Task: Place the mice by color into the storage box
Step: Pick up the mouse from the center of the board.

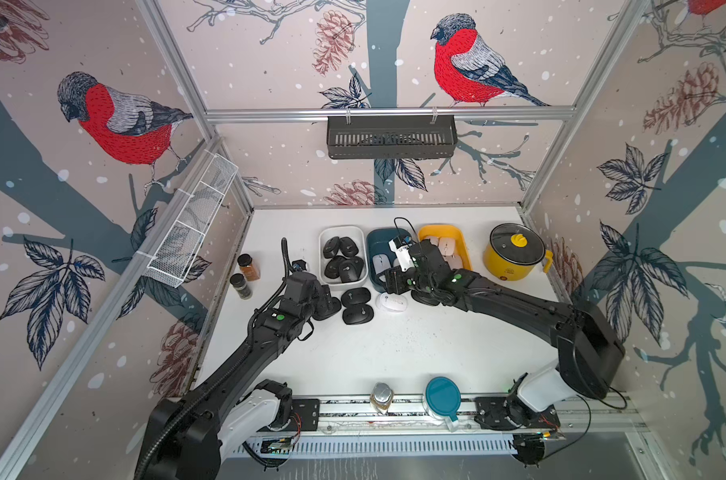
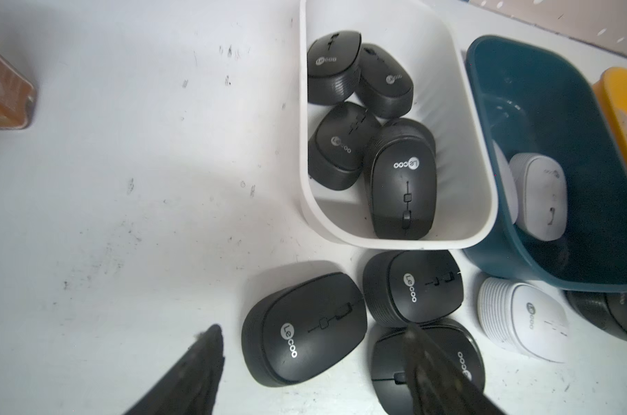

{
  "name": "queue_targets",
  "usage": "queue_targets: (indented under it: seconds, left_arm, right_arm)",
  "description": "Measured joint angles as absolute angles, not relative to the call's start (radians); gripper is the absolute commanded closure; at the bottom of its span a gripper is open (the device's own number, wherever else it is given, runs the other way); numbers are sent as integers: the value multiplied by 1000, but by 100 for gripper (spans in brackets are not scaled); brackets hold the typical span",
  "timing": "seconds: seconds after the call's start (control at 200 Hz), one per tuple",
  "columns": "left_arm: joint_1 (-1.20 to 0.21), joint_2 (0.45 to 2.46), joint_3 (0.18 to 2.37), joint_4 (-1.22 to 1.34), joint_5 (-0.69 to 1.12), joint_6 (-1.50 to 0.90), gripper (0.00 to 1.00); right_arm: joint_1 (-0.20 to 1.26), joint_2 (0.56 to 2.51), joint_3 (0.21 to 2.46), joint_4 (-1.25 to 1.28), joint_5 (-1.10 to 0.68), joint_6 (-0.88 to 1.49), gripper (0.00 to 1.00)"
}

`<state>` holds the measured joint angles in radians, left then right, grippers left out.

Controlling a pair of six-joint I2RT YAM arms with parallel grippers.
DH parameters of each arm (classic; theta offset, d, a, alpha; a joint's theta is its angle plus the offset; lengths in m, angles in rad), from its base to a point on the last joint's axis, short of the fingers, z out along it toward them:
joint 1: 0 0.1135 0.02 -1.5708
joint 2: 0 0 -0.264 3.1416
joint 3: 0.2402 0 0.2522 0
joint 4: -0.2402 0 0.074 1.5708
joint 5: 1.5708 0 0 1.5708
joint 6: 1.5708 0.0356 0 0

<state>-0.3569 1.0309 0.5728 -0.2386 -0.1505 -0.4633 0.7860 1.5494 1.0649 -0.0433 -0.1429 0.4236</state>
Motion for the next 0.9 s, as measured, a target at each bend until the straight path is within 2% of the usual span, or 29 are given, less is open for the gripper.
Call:
queue_targets:
  seconds: [0.42, 0.901]
  left_arm:
    - [-357, 1236, 592, -211, -132, -462, 24]
    - [-355, 1342, 610, -157, -104, -443, 23]
  right_arm:
    - [744, 1525, 1012, -1, -220, 442, 29]
    - [719, 1525, 983, 12, -282, 445, 29]
